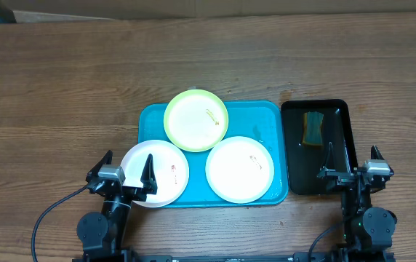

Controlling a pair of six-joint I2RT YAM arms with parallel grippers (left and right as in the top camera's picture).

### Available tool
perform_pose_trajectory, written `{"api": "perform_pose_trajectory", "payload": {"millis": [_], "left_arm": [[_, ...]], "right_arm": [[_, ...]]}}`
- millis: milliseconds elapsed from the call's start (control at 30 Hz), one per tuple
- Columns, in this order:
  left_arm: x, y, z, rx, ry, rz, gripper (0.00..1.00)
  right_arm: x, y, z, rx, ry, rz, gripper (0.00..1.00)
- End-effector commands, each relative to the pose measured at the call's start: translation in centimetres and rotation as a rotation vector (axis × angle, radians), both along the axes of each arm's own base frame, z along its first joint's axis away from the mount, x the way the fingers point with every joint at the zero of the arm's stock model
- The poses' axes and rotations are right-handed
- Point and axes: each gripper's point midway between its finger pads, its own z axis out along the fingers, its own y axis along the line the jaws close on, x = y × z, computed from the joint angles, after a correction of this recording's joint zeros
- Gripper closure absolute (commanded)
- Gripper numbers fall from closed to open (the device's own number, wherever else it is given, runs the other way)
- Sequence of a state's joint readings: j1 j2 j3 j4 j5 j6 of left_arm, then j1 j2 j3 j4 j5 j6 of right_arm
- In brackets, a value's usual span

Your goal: Clean dirty plates on tray and stack at the side

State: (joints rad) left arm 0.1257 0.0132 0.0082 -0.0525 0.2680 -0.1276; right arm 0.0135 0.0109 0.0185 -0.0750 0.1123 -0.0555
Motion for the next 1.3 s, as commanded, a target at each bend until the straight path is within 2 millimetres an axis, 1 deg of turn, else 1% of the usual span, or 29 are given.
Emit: {"api": "perform_pose_trajectory", "payload": {"millis": [0, 367, 467, 633, 700, 833, 900, 1000, 1067, 1133, 1167, 1233, 1267], "left_arm": [[0.0, 0.0, 0.0, 0.013, -0.006, 0.004, 0.0], [0.0, 0.0, 0.0, 0.013, -0.006, 0.004, 0.0], [0.0, 0.1, 0.4, 0.018, -0.021, 0.008, 0.0], [-0.2, -0.9, 0.1, 0.007, -0.009, -0.053, 0.0], [-0.2, -1.0, 0.1, 0.006, -0.009, -0.056, 0.0], [-0.5, -1.9, 0.5, 0.003, -0.011, -0.112, 0.0], [-0.7, -2.0, 0.9, -0.024, 0.008, -0.113, 0.0], [-1.4, -1.7, 2.9, -0.03, 0.019, -0.093, 0.0], [-2.0, -1.2, 5.3, -0.025, 0.021, -0.057, 0.0], [-2.5, -1.2, 7.7, 0.002, 0.031, -0.055, 0.0], [-2.6, -1.4, 9.4, 0.011, 0.084, -0.065, 0.0], [-2.1, -1.6, 10.2, 0.021, 0.19, -0.086, 0.0], [-1.6, -1.5, 10.2, 0.016, 0.273, -0.092, 0.0]], "right_arm": [[0.0, -0.3, -0.2, 0.004, -0.003, -0.015, 0.0], [0.0, -0.3, -0.2, 0.004, -0.003, -0.015, 0.0], [0.0, -0.3, -0.2, 0.004, -0.003, -0.015, 0.0], [0.0, -0.3, -0.2, 0.004, -0.003, -0.015, 0.0], [0.0, -0.3, -0.2, 0.004, -0.003, -0.015, 0.0], [0.0, -0.3, -0.2, 0.004, -0.003, -0.015, 0.0], [0.0, -0.3, -0.2, 0.004, -0.003, -0.015, 0.0], [0.0, -0.3, -0.2, 0.004, -0.003, -0.015, 0.0], [0.0, -0.3, -0.2, 0.004, -0.003, -0.015, 0.0], [0.0, -0.3, -0.2, 0.004, -0.003, -0.015, 0.0], [0.0, -0.3, -0.2, 0.004, -0.003, -0.015, 0.0], [0.0, -0.3, -0.2, 0.004, -0.003, -0.015, 0.0], [0.0, -0.3, -0.2, 0.004, -0.003, -0.015, 0.0]]}}
